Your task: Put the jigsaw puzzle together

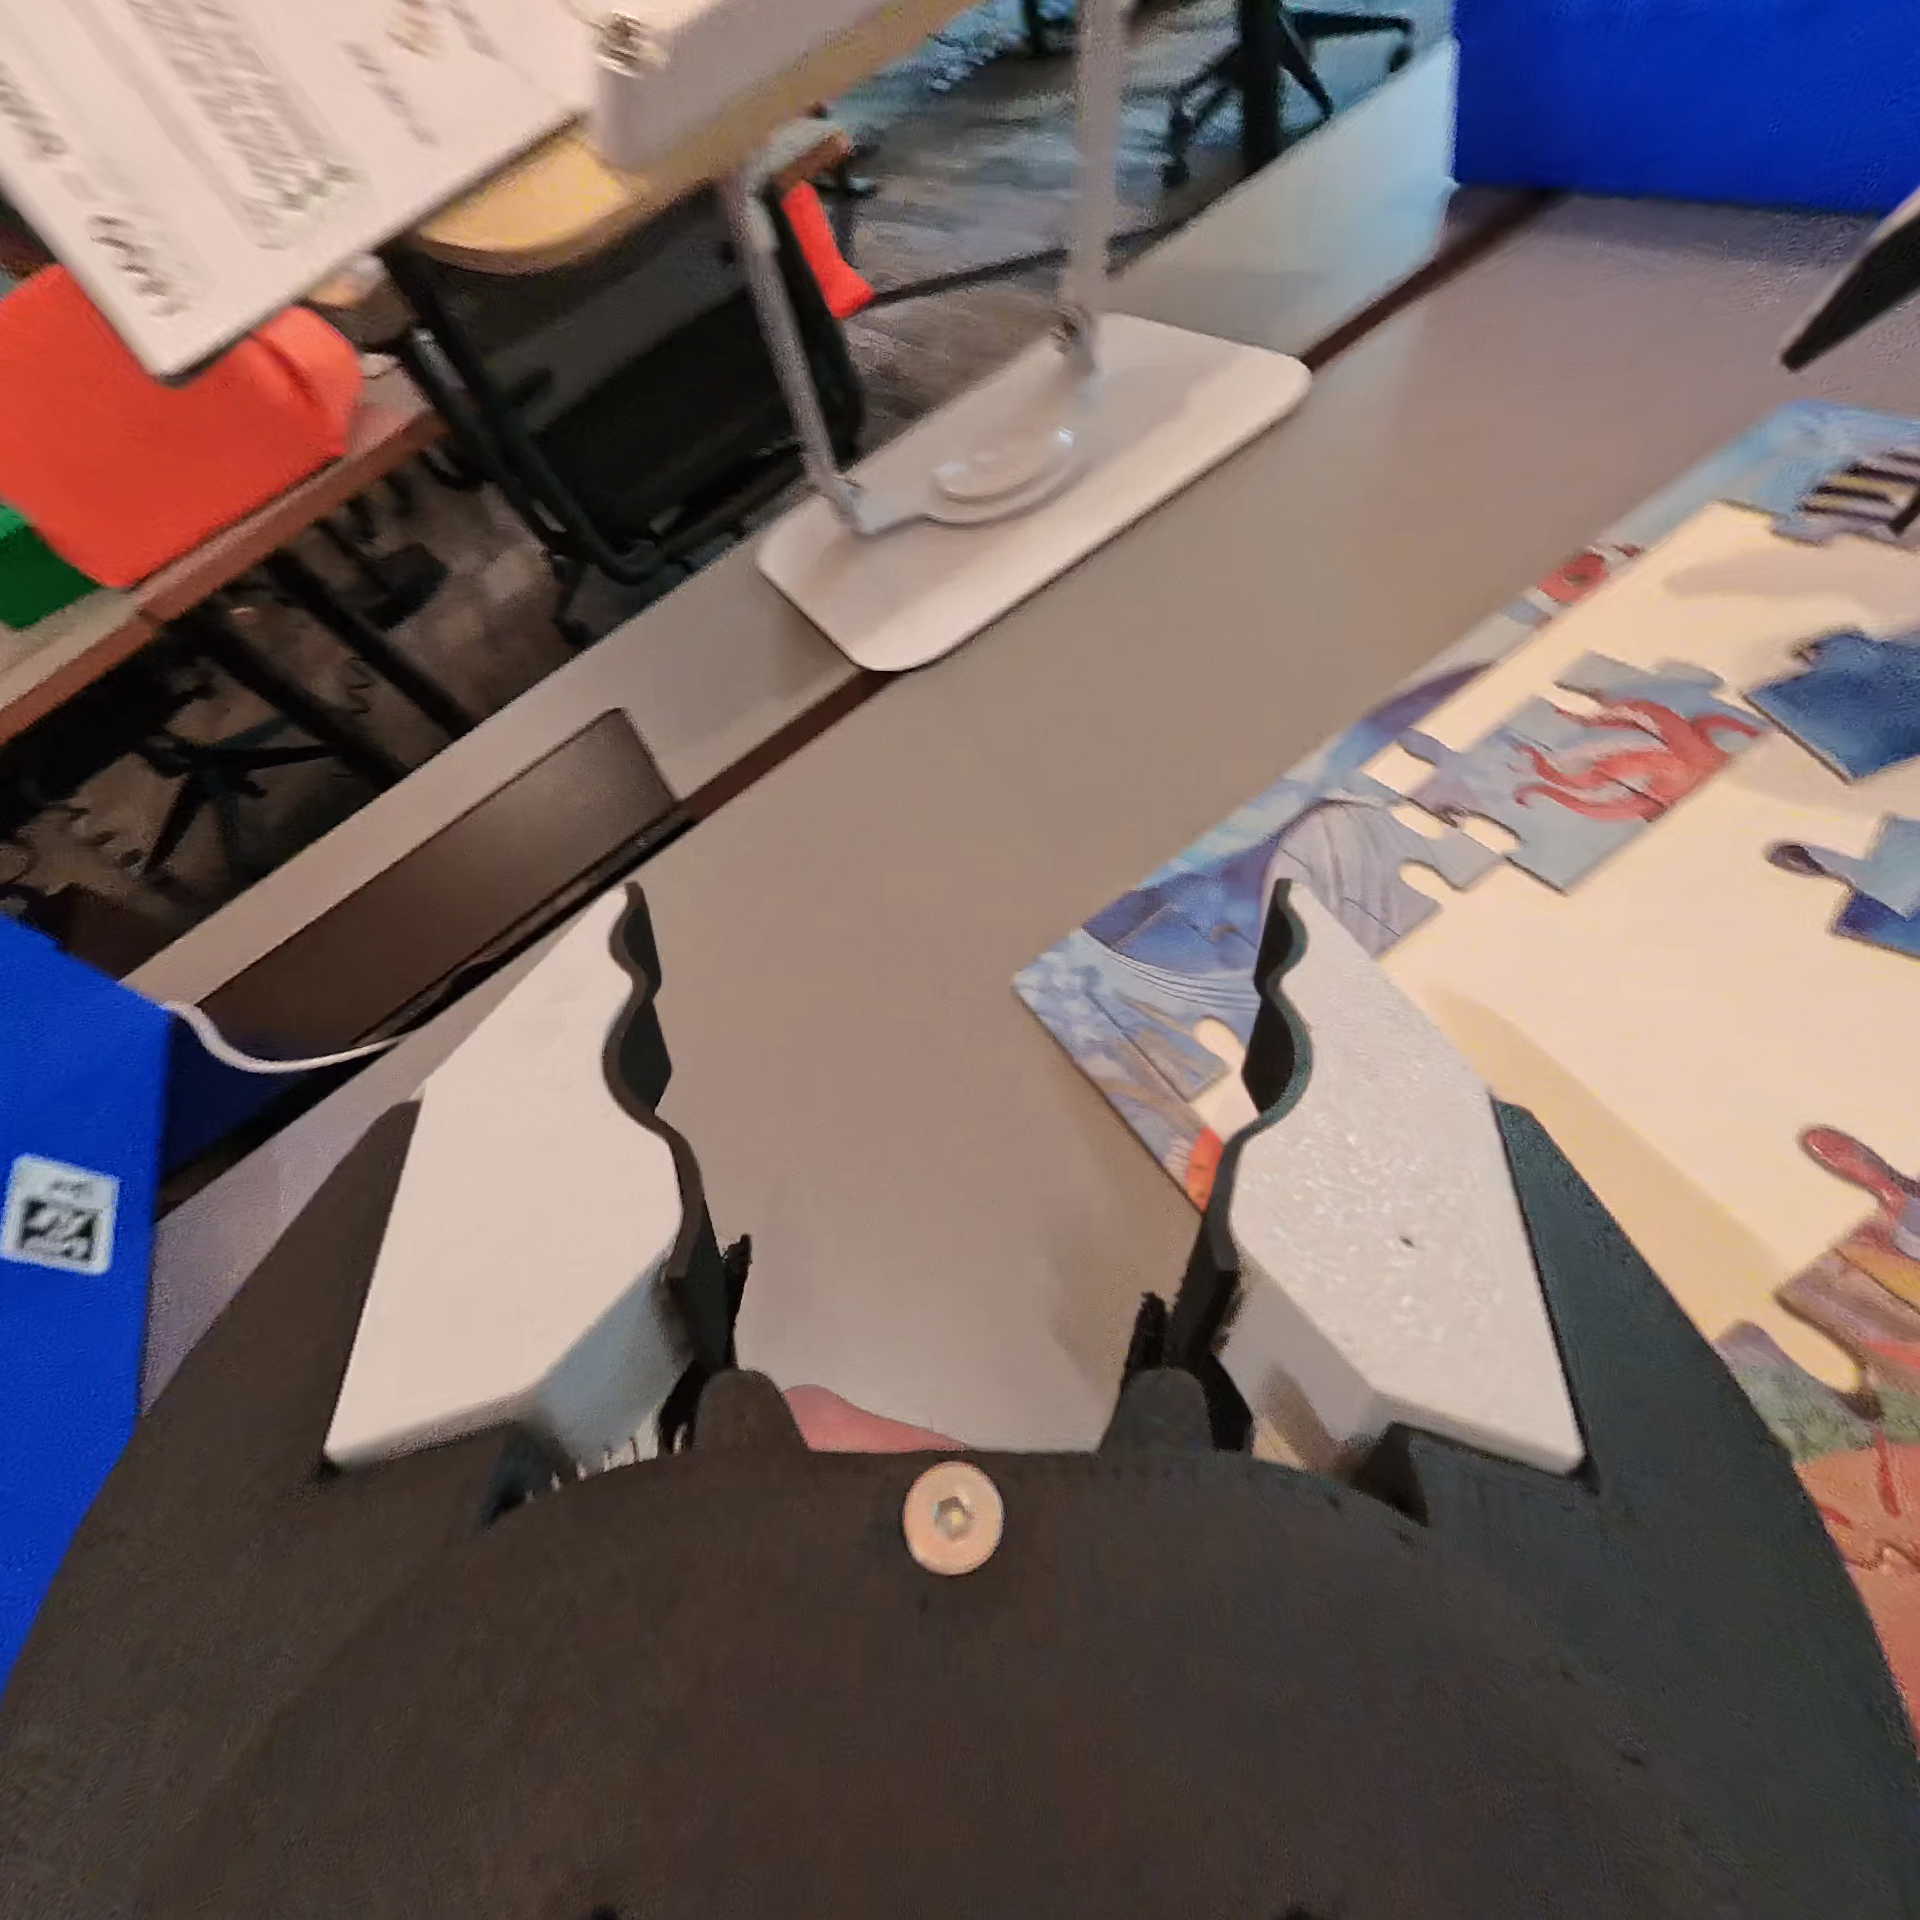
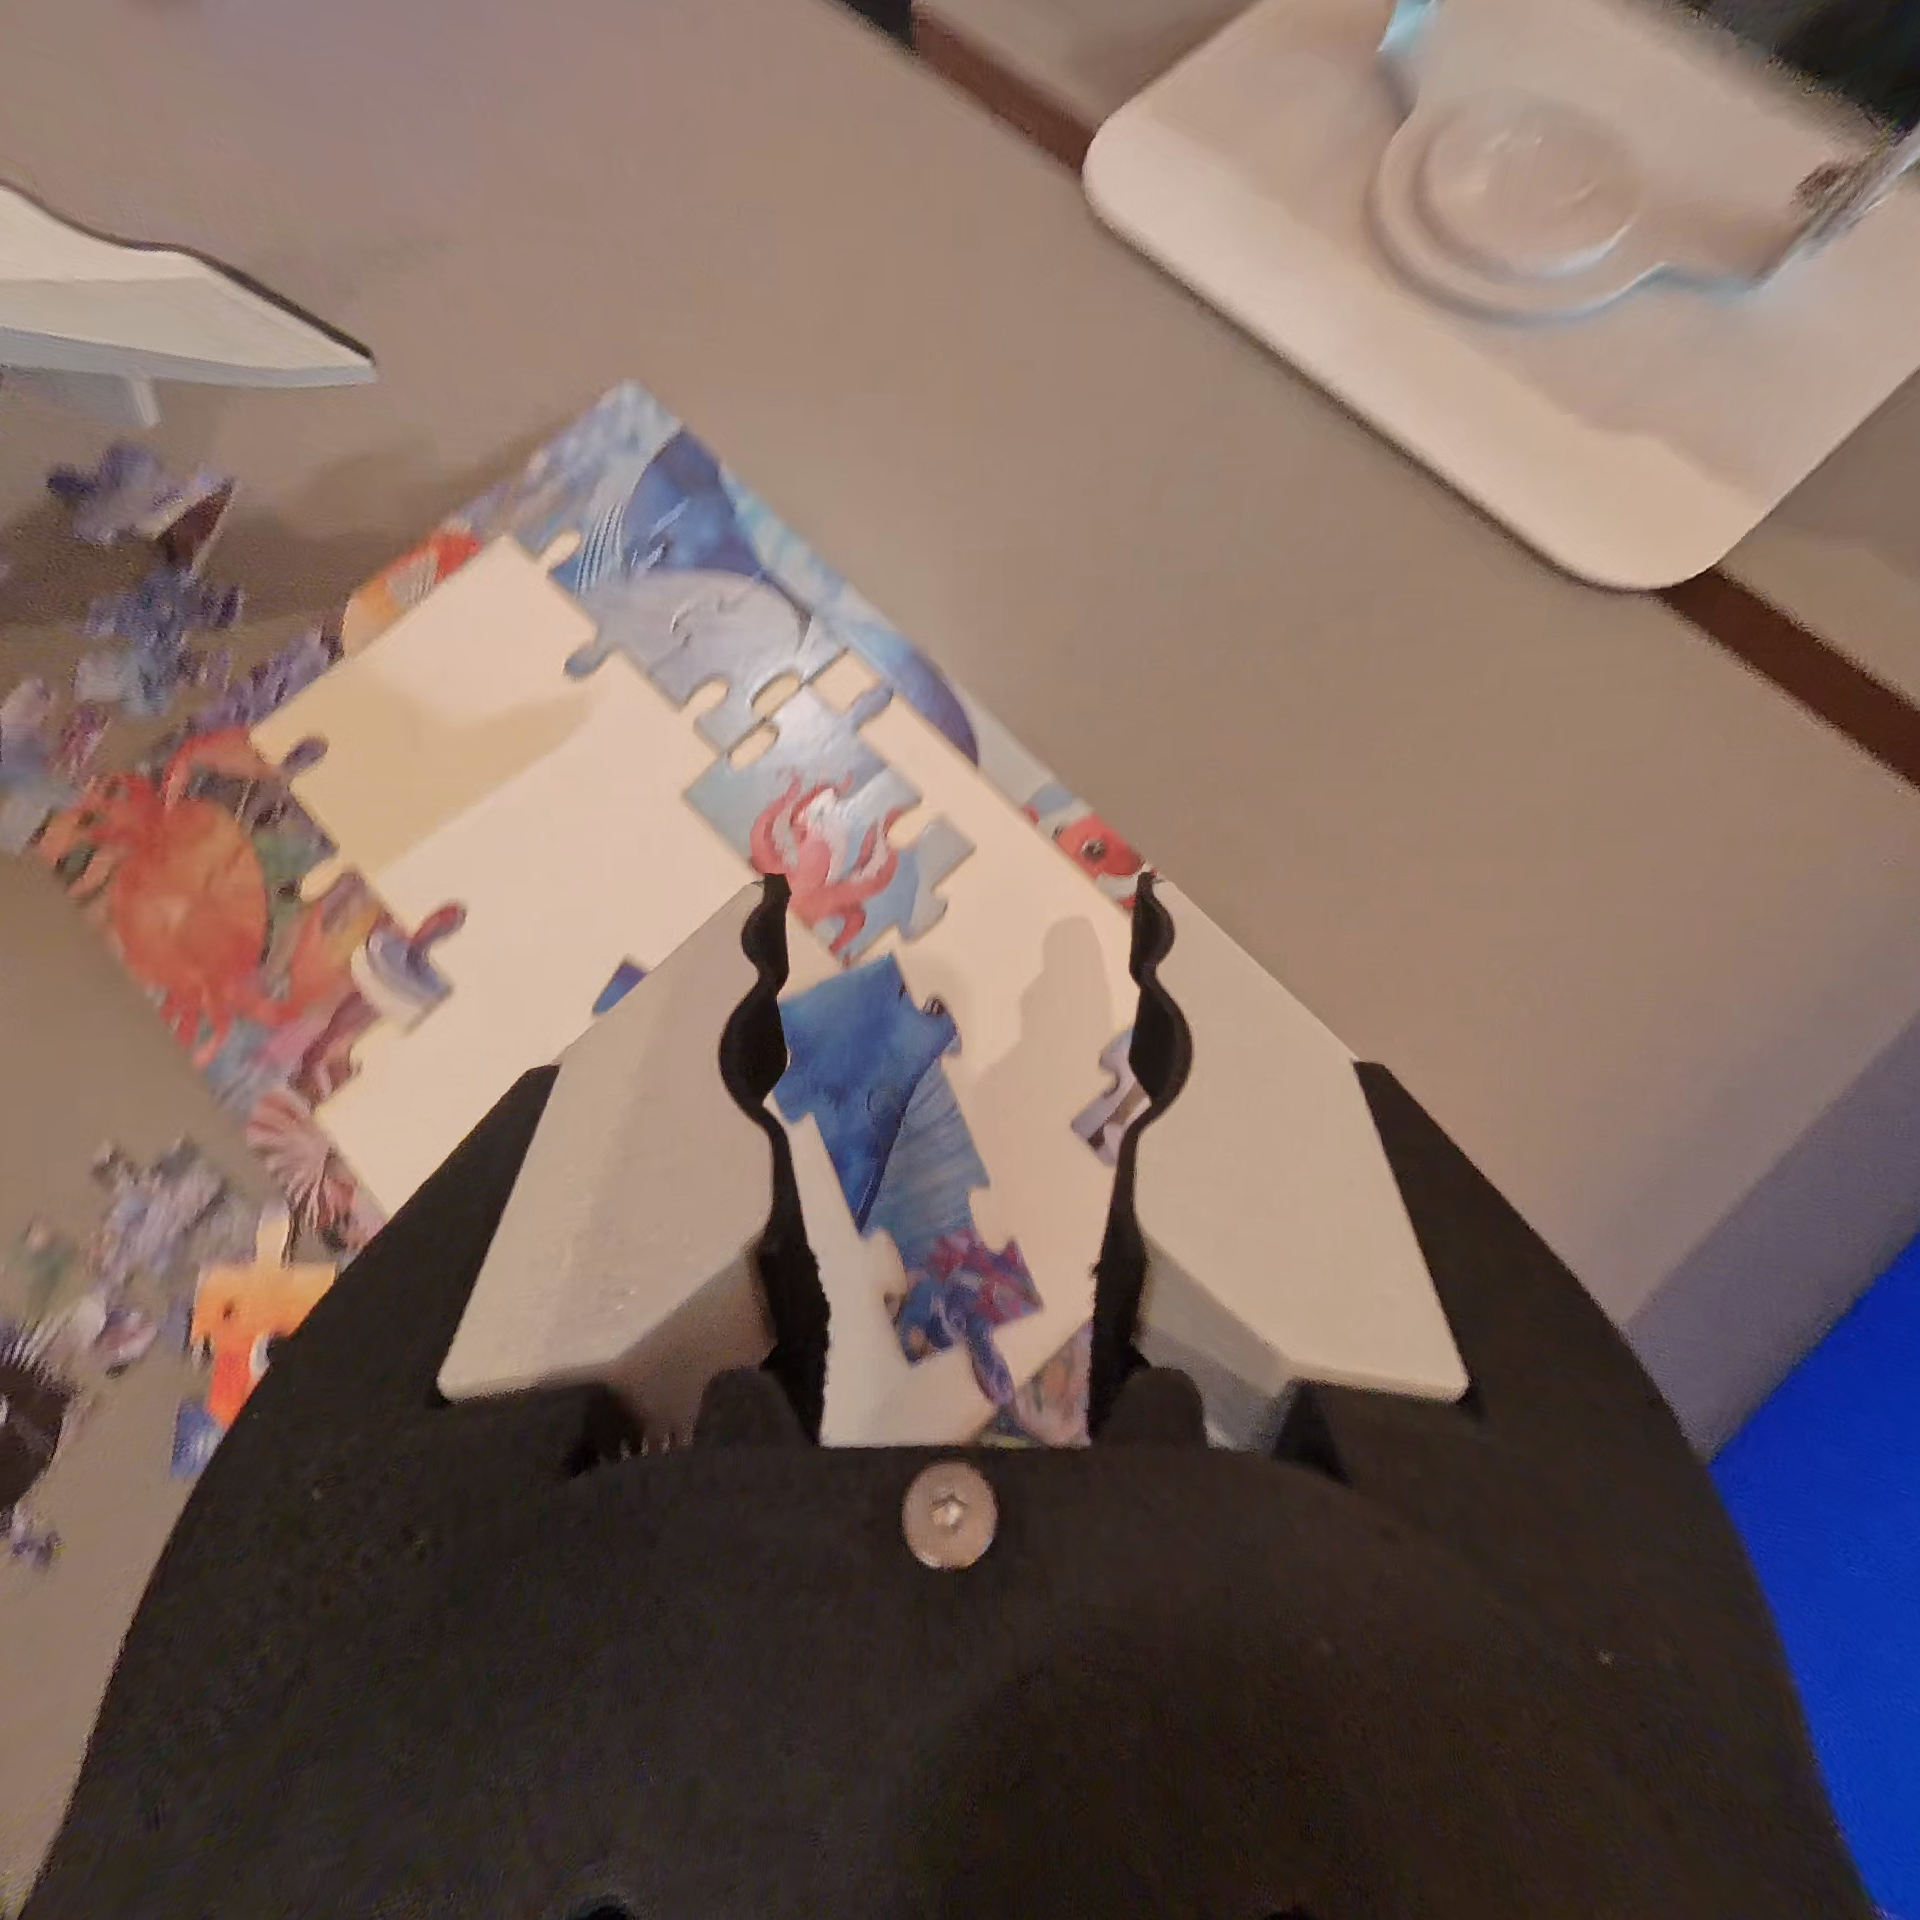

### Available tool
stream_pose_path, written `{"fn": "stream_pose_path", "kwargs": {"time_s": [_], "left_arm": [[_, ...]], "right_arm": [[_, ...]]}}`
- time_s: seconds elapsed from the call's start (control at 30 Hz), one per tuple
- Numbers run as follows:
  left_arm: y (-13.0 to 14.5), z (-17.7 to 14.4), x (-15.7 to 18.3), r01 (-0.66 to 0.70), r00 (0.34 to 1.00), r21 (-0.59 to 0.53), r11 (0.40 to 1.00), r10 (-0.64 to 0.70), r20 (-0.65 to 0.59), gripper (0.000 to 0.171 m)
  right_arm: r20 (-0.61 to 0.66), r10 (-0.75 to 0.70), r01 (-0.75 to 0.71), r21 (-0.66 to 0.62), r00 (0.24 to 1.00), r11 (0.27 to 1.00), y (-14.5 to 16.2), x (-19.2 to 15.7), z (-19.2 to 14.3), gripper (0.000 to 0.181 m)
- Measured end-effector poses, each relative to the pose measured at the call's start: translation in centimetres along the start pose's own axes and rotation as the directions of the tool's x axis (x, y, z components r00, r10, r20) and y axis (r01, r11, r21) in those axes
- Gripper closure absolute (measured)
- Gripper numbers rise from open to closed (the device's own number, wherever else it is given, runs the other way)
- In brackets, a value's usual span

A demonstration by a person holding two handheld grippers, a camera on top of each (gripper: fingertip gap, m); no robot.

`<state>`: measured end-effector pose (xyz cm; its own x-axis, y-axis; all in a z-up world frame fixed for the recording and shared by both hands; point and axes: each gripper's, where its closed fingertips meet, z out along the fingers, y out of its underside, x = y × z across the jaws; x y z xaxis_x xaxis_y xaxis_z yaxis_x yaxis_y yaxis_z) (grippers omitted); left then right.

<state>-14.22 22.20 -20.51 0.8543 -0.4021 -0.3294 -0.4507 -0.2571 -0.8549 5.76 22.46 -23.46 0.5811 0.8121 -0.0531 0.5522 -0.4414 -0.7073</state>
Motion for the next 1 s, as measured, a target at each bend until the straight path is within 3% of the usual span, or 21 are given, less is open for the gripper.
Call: {"fn": "stream_pose_path", "kwargs": {"time_s": [0.1,0.23,0.4,0.67,0.73,0.87,1.0], "left_arm": [[1.7,1.1,2.1,-0.057,0.996,-0.081,0.995,0.051,-0.073,0.06],[5.0,2.3,3.9,-0.087,0.986,-0.205,0.975,0.055,-0.161,0.06],[6.0,2.6,3.9,-0.014,0.983,-0.247,0.969,-0.032,-0.179,0.06],[7.0,2.1,2.3,0.032,0.99,-0.309,0.95,-0.073,-0.121,0.058],[7.3,1.9,1.5,0.056,0.992,-0.328,0.943,-0.09,-0.09,0.059],[8.3,1.6,-0.5,0.119,0.991,-0.354,0.928,-0.135,-0.021,0.067],[9.1,0.9,-1.5,0.168,0.984,-0.38,0.909,-0.175,0.018,0.069]], "right_arm": [[0.108,-0.033,0.045,-0.115,0.994,0.992,2.8,-1.3,-0.4,0.122],[0.143,-0.072,0.101,-0.202,0.987,0.974,5.0,-1.8,-0.1,0.123],[0.173,-0.089,0.135,-0.276,0.981,0.952,6.5,-2.3,0.9,0.135],[0.16,-0.084,0.122,-0.244,0.984,0.962,5.9,-1.9,1.4,0.168],[0.165,-0.085,0.124,-0.244,0.983,0.962,5.9,-2.1,1.4,0.163],[0.171,-0.088,0.127,-0.237,0.981,0.963,5.6,-2.4,1.2,0.131],[0.209,-0.106,0.153,-0.222,0.972,0.963,5.3,-3.6,1.5,0.123]]}}
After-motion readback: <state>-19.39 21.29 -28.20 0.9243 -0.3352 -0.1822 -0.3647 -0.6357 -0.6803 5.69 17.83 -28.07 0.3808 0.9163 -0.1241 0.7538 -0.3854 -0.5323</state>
